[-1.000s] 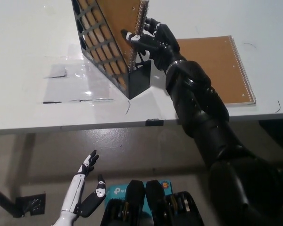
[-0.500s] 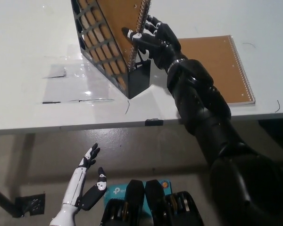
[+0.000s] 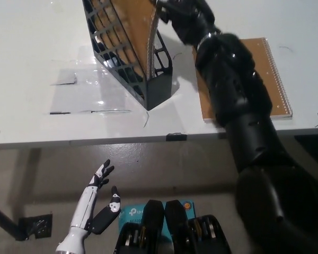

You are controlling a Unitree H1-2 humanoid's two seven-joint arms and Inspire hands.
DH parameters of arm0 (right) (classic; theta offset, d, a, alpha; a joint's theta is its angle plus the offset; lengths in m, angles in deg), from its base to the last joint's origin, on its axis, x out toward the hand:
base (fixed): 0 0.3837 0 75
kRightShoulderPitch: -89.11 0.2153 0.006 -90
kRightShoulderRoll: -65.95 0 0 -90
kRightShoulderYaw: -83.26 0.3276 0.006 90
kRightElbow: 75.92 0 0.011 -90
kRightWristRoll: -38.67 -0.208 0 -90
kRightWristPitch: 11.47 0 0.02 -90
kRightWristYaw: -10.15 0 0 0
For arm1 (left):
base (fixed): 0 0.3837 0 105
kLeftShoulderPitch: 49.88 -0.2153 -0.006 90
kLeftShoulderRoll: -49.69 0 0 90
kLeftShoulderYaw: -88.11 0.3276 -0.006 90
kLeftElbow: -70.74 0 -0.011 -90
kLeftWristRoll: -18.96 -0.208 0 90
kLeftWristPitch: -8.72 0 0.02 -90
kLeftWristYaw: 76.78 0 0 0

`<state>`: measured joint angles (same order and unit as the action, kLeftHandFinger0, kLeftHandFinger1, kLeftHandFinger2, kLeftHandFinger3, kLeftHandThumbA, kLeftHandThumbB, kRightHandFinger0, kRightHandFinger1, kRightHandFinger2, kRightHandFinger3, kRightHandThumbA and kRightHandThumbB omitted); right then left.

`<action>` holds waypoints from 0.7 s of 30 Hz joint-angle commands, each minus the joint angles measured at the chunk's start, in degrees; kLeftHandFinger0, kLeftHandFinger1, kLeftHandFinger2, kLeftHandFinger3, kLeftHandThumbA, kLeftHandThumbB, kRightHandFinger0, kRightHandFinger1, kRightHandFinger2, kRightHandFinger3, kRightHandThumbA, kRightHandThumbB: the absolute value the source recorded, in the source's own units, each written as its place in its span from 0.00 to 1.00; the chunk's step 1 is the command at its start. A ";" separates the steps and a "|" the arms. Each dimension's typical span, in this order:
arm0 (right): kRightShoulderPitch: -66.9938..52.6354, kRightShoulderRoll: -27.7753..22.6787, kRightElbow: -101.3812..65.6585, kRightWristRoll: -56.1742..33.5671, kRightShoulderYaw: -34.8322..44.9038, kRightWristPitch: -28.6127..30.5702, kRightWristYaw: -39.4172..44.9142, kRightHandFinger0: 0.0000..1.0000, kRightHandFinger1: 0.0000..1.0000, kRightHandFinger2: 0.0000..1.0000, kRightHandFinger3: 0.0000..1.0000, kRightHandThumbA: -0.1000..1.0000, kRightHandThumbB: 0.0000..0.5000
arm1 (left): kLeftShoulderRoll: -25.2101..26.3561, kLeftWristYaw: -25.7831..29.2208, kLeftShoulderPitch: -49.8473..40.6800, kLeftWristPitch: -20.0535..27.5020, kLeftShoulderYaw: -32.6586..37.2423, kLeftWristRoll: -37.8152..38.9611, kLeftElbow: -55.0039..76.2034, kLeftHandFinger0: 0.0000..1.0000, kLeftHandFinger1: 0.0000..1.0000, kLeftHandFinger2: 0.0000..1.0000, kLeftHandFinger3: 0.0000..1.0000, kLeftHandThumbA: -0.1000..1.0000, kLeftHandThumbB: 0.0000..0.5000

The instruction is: Use the right hand to pick up a book from the book holder on the left side and put it on another book on the right side

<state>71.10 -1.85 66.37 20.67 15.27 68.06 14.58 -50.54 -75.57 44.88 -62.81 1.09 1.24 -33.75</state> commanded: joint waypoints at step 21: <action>11.47 -6.32 -14.93 -13.22 5.48 -9.72 -0.51 0.00 0.37 0.76 1.00 0.00 0.07 | 0.16 2.57 0.31 2.22 -0.20 -0.52 0.60 0.92 0.94 0.92 1.00 0.24 0.26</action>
<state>77.89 -5.42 56.83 12.15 19.90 60.08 13.66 -50.55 -75.50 45.09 -62.43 1.10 1.17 -34.35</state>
